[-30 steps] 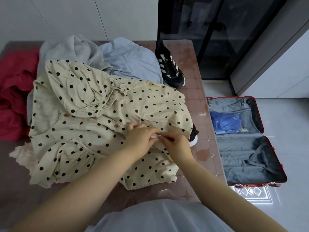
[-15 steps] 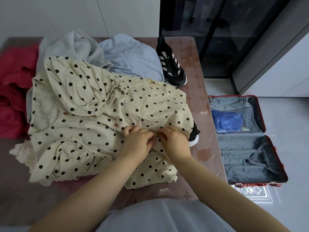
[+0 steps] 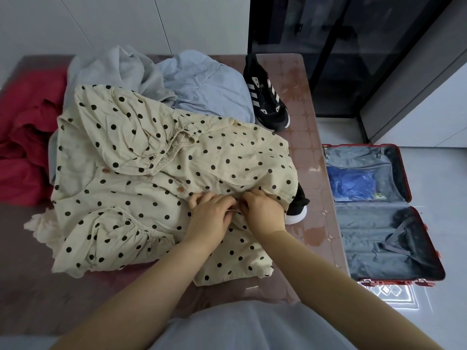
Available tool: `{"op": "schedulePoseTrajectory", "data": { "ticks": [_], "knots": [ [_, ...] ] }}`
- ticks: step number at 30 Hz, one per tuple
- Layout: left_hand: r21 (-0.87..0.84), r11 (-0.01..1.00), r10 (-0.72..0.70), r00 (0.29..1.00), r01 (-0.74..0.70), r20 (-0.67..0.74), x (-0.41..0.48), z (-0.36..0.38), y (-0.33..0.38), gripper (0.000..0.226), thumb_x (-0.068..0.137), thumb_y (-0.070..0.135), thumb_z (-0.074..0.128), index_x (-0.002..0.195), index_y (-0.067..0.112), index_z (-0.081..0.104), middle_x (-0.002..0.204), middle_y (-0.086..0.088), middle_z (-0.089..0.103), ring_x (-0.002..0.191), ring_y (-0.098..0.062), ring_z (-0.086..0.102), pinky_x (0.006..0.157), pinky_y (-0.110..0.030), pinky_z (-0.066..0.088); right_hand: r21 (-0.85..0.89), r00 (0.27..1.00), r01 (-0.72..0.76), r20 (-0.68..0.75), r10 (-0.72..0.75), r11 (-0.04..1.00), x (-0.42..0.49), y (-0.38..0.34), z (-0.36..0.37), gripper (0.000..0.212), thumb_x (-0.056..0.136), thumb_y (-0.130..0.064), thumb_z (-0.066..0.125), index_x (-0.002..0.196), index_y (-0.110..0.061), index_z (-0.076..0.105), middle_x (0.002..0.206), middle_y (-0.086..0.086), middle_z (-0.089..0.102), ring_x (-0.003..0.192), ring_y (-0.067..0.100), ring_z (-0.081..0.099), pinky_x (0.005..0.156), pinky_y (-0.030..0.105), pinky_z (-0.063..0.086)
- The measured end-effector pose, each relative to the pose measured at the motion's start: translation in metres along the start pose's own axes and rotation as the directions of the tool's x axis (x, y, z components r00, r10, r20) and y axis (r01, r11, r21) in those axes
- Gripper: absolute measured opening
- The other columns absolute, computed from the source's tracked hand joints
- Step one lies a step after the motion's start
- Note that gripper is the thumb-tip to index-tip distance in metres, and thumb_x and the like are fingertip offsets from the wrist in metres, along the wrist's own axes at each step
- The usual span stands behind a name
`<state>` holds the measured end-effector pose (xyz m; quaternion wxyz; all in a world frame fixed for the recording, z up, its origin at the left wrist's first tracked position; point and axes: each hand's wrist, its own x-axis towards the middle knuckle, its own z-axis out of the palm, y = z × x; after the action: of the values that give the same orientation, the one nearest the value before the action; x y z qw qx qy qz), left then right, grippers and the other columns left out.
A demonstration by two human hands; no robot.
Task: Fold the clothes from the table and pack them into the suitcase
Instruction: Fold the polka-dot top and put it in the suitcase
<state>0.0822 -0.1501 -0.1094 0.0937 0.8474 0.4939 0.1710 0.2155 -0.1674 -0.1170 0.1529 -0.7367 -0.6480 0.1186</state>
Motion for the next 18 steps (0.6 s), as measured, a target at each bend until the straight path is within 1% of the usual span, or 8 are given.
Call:
{"op": "schedulePoseTrajectory", "data": {
  "ticks": [1, 3, 5, 6, 9, 11, 14, 18],
  "knots": [
    [-0.008, 1.0, 0.004, 1.0, -0.004, -0.013, -0.001, 0.0, -0.001, 0.012, 0.071, 0.02, 0.063, 0.079, 0.029, 0.065, 0.077, 0.016, 0.067, 0.082, -0.01, 0.054, 0.078, -0.029, 0.019, 0.045, 1.0, -0.02, 0.008, 0.02, 0.999, 0.001, 0.001, 0.0, 0.005, 0.076, -0.015, 0.073, 0.078, -0.012, 0.07, 0.077, 0.004, 0.065, 0.061, 0.027, 0.062, 0.045, 0.024, 0.031],
    [-0.032, 0.999, 0.004, 0.999, -0.005, -0.037, -0.002, 0.0, -0.002, 0.018, 0.077, 0.026, 0.049, 0.08, 0.03, 0.066, 0.081, 0.016, 0.068, 0.085, -0.005, 0.046, 0.078, -0.029, 0.019, 0.22, 0.986, -0.128, 0.13, 0.101, 0.967, 0.0, 0.003, -0.006, 0.013, 0.089, -0.017, 0.059, 0.095, -0.011, 0.069, 0.091, 0.003, 0.067, 0.081, 0.023, 0.063, 0.06, 0.028, 0.042],
    [-0.062, 0.998, 0.008, 0.998, -0.012, -0.058, -0.001, 0.0, -0.002, 0.021, 0.078, 0.03, 0.047, 0.079, 0.03, 0.068, 0.081, 0.017, 0.068, 0.085, -0.003, 0.043, 0.078, -0.028, 0.018, 0.423, 0.973, -0.212, 0.175, 0.15, 0.881, -0.002, 0.004, -0.015, 0.01, 0.088, -0.015, 0.063, 0.094, -0.012, 0.07, 0.087, -0.002, 0.069, 0.079, 0.013, 0.063, 0.071, 0.026, 0.049],
    [-0.086, 0.996, 0.003, 0.998, -0.009, -0.066, -0.001, 0.0, -0.002, 0.016, 0.077, 0.029, 0.051, 0.078, 0.03, 0.067, 0.079, 0.017, 0.068, 0.085, -0.003, 0.043, 0.078, -0.028, 0.017, 0.492, 0.966, -0.241, 0.2, 0.161, 0.837, -0.002, 0.005, -0.019, 0.008, 0.086, -0.015, 0.066, 0.092, -0.013, 0.071, 0.082, -0.006, 0.067, 0.074, 0.007, 0.061, 0.072, 0.023, 0.049],
    [-0.155, 0.988, -0.023, 0.995, 0.009, -0.093, -0.001, -0.001, 0.001, 0.004, 0.07, 0.027, 0.064, 0.073, 0.03, 0.065, 0.071, 0.017, 0.066, 0.084, -0.001, 0.043, 0.081, -0.027, 0.017, 0.59, 0.924, -0.341, 0.355, 0.143, 0.732, -0.003, 0.007, -0.034, 0.007, 0.085, -0.016, 0.068, 0.083, -0.02, 0.072, 0.067, -0.016, 0.061, 0.054, -0.007, 0.053, 0.063, 0.016, 0.039],
    [-0.169, 0.986, -0.029, 0.993, 0.01, -0.112, 0.001, -0.003, 0.004, 0.003, 0.068, 0.027, 0.066, 0.07, 0.029, 0.066, 0.067, 0.016, 0.065, 0.083, -0.002, 0.043, 0.081, -0.026, 0.017, 0.592, 0.906, -0.368, 0.403, 0.132, 0.717, -0.001, 0.01, -0.04, 0.011, 0.086, -0.015, 0.066, 0.08, -0.021, 0.073, 0.062, -0.015, 0.06, 0.047, -0.004, 0.048, 0.061, 0.019, 0.038],
    [-0.17, 0.985, -0.026, 0.991, 0.003, -0.131, 0.003, -0.007, 0.007, 0.003, 0.066, 0.027, 0.068, 0.068, 0.028, 0.067, 0.063, 0.015, 0.062, 0.082, -0.003, 0.043, 0.08, -0.025, 0.017, 0.577, 0.883, -0.383, 0.457, 0.103, 0.721, 0.0, 0.01, -0.046, 0.011, 0.087, -0.012, 0.065, 0.083, -0.018, 0.074, 0.059, -0.011, 0.057, 0.048, 0.003, 0.041, 0.055, 0.021, 0.039],
    [-0.188, 0.982, -0.036, 0.994, 0.017, -0.101, 0.001, -0.01, 0.009, 0.005, 0.068, 0.031, 0.066, 0.071, 0.027, 0.068, 0.064, 0.014, 0.063, 0.083, -0.003, 0.043, 0.081, -0.022, 0.014, 0.645, 0.857, -0.461, 0.503, 0.116, 0.609, -0.003, 0.011, -0.05, 0.019, 0.085, -0.008, 0.067, 0.073, -0.022, 0.071, 0.045, -0.016, 0.05, 0.039, 0.0, 0.036, 0.045, 0.014, 0.032]
  ]
}}
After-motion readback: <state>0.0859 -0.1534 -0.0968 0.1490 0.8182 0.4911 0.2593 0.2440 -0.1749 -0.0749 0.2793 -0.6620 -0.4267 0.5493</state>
